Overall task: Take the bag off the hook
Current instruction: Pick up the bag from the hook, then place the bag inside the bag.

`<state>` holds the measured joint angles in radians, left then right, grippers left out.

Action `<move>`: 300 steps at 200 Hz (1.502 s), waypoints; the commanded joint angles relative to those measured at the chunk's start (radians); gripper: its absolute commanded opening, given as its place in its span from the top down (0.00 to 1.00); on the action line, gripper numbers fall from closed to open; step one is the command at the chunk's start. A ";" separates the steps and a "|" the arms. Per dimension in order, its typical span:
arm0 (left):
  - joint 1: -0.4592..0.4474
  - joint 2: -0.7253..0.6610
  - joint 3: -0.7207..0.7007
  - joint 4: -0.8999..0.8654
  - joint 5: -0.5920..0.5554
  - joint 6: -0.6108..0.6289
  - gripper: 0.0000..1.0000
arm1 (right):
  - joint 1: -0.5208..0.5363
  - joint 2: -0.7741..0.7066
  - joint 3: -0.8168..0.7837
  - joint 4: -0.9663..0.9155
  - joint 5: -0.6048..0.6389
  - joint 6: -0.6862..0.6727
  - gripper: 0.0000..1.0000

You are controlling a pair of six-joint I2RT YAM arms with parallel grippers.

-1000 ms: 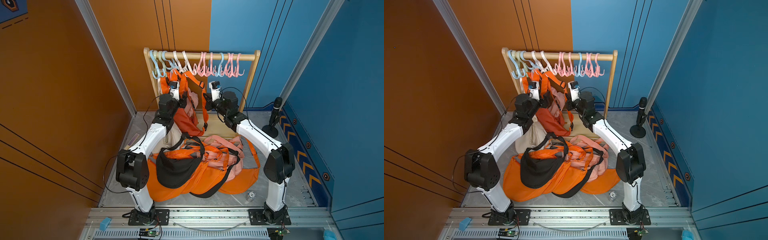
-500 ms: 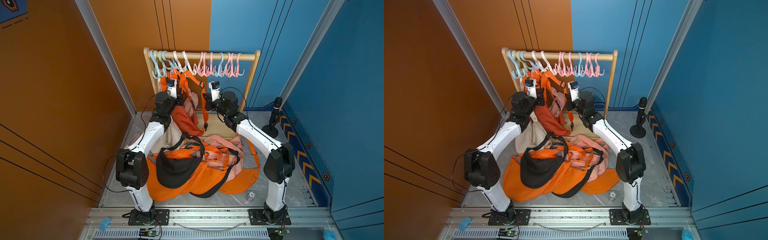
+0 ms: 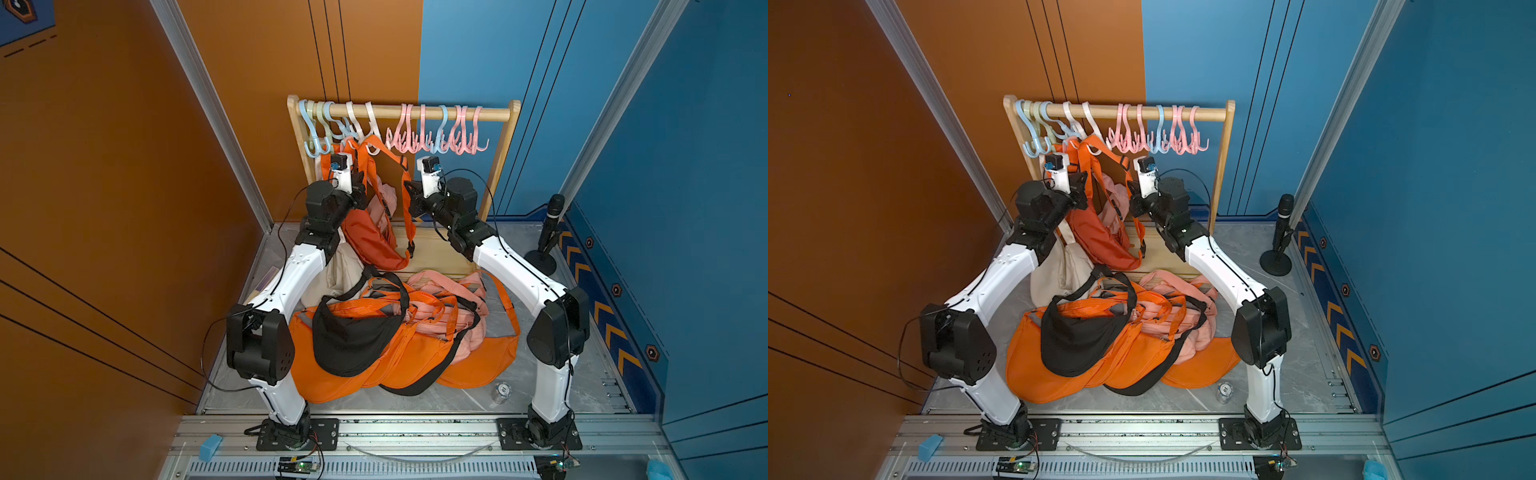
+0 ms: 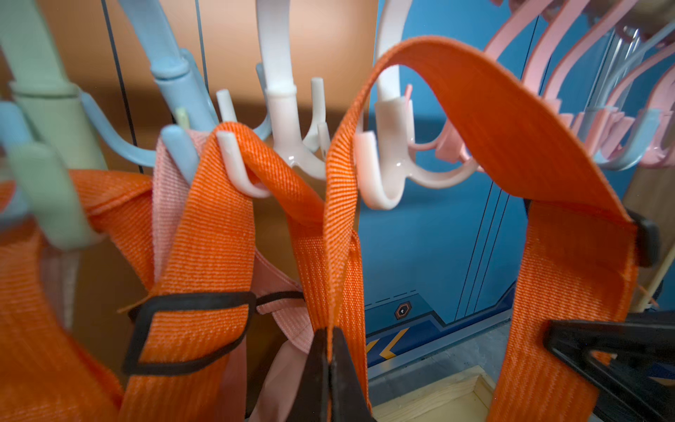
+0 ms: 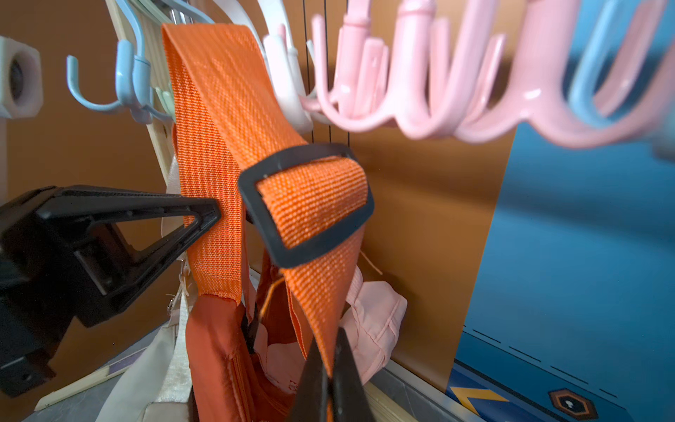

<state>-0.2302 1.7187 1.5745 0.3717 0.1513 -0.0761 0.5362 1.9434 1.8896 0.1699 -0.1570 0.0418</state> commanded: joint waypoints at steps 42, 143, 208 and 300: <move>-0.020 -0.173 0.005 -0.003 0.038 0.004 1.00 | 0.060 -0.080 0.040 -0.007 -0.014 -0.028 1.00; -0.063 -0.517 -0.130 -0.160 -0.081 0.040 1.00 | 0.205 -0.361 -0.076 -0.054 -0.006 -0.149 1.00; -0.079 -0.872 -0.330 -0.418 -0.223 0.087 1.00 | 0.402 -0.561 -0.262 -0.121 0.036 -0.242 1.00; -0.152 -1.318 -0.483 -0.935 -0.499 0.158 1.00 | 0.626 -0.648 -0.467 -0.142 0.162 -0.245 1.00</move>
<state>-0.3561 0.4141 1.1408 -0.4210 -0.2031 0.0570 1.1675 1.2881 1.4574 0.0334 -0.0616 -0.2127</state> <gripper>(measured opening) 0.046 0.048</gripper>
